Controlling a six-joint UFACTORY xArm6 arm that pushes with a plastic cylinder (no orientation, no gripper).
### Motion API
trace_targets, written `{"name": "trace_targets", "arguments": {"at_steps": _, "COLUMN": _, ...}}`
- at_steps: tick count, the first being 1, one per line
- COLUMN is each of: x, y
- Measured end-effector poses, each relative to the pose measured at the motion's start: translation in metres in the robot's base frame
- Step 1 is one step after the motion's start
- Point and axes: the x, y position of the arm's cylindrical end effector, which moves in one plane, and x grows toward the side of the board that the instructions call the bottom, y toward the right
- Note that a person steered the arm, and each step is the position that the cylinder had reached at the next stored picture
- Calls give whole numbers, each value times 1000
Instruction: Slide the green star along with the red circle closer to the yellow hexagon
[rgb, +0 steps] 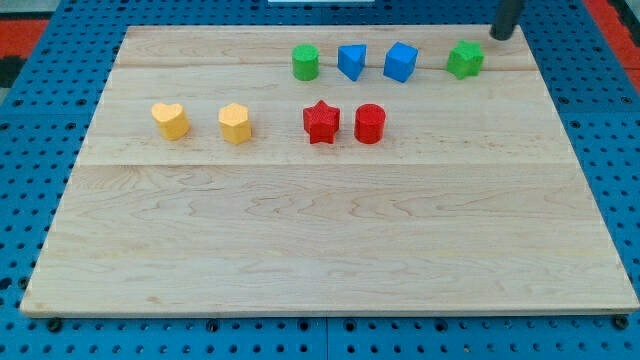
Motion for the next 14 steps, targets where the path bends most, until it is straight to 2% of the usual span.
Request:
{"name": "trace_targets", "arguments": {"at_steps": 2, "x": 108, "y": -103}}
{"name": "trace_targets", "arguments": {"at_steps": 4, "x": 102, "y": -19}}
{"name": "trace_targets", "arguments": {"at_steps": 5, "x": 127, "y": -16}}
{"name": "trace_targets", "arguments": {"at_steps": 6, "x": 140, "y": -100}}
{"name": "trace_targets", "arguments": {"at_steps": 7, "x": 167, "y": -154}}
{"name": "trace_targets", "arguments": {"at_steps": 8, "x": 183, "y": -161}}
{"name": "trace_targets", "arguments": {"at_steps": 10, "x": 187, "y": -162}}
{"name": "trace_targets", "arguments": {"at_steps": 12, "x": 214, "y": -227}}
{"name": "trace_targets", "arguments": {"at_steps": 14, "x": 208, "y": -234}}
